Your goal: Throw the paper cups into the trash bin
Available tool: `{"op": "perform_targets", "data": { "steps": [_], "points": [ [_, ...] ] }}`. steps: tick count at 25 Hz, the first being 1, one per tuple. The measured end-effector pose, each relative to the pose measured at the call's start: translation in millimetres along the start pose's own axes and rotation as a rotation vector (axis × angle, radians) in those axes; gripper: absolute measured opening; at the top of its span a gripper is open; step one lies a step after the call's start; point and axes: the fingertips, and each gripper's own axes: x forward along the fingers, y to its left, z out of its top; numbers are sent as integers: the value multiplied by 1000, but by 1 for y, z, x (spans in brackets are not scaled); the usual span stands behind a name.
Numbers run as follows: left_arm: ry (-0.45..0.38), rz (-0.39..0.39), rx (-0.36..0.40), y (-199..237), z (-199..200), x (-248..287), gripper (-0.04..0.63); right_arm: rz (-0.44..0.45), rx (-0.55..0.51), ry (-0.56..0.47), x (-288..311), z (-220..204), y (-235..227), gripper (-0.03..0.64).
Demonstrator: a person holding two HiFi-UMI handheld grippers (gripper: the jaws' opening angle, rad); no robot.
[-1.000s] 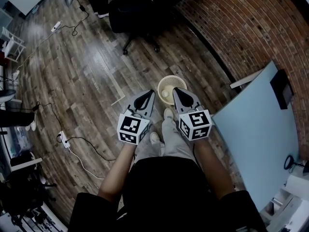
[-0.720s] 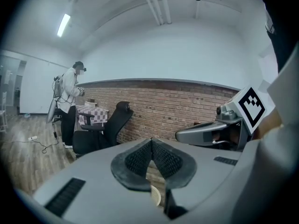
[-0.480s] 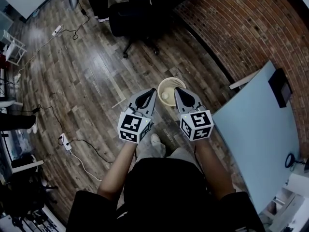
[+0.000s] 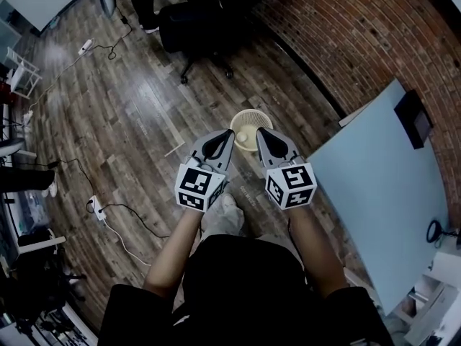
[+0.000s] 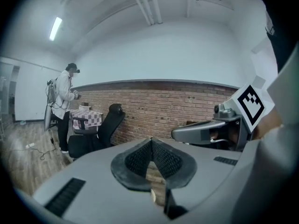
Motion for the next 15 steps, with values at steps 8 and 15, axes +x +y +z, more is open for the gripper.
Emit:
{"op": "perform_targets", "data": {
  "steps": [8,15],
  "points": [
    [-19,4,-6,-53,2,-10,9,1,6,-27,-52,-4,-4,5],
    [-47,32,9,-89,10,-30,9,18,-15,-50,-90,-5,0,5]
  ]
}}
